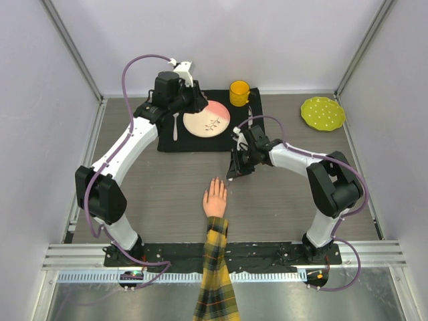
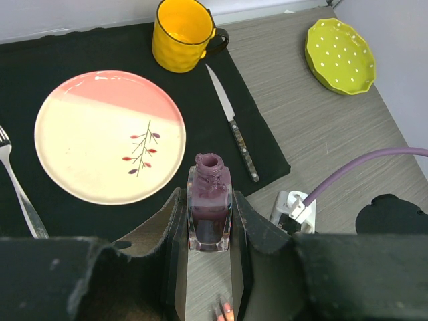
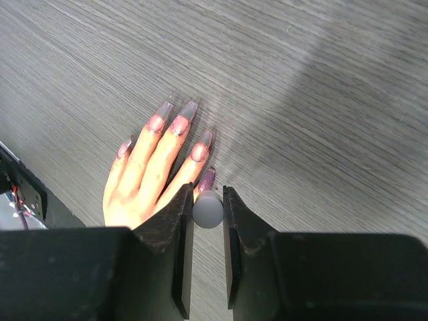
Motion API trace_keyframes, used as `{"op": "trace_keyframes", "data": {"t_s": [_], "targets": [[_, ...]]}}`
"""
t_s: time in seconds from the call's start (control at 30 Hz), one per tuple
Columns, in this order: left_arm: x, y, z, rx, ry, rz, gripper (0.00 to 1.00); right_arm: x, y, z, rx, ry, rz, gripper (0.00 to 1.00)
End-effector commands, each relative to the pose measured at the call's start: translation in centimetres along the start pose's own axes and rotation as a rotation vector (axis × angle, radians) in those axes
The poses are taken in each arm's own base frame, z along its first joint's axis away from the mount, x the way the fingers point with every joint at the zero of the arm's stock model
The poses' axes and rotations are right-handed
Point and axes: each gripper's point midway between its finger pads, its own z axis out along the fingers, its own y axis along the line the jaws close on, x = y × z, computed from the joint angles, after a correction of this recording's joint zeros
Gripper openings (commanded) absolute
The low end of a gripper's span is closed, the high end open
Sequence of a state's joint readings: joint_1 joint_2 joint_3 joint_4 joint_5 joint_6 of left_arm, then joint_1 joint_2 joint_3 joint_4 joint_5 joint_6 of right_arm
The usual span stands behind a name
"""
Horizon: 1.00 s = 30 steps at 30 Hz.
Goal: Paint the nails
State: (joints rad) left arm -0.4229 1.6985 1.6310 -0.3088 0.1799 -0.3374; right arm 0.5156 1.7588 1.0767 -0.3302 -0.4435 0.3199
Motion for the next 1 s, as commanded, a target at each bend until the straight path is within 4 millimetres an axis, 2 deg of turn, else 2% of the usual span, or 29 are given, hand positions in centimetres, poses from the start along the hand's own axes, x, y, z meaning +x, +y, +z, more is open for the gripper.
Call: {"op": "trace_keyframes", "data": {"t_s": [0.0, 0.1, 0.2, 0.97], "targets": [[-2.7, -1.0, -1.5, 0.025, -0.072, 0.012, 0.00, -1.8, 1.3, -0.9, -0.022, -0.053, -0.038, 0.01], [-2.8, -1.0, -1.5, 0.025, -0.071, 0.014, 0.00, -1.4, 1.3, 0.0, -0.042, -0.026, -0.026, 0.01], [-2.7, -1.0, -1.3, 0.025, -0.067, 0.013, 0.00, -1.9, 1.5, 0.3, -0.055, -0.032, -0.027, 0.01], [-2.8, -0.9, -1.5, 0.019, -0.064, 0.026, 0.00, -1.8, 1.6, 1.2, -0.076, -0.008, -0.007, 0.01]]}}
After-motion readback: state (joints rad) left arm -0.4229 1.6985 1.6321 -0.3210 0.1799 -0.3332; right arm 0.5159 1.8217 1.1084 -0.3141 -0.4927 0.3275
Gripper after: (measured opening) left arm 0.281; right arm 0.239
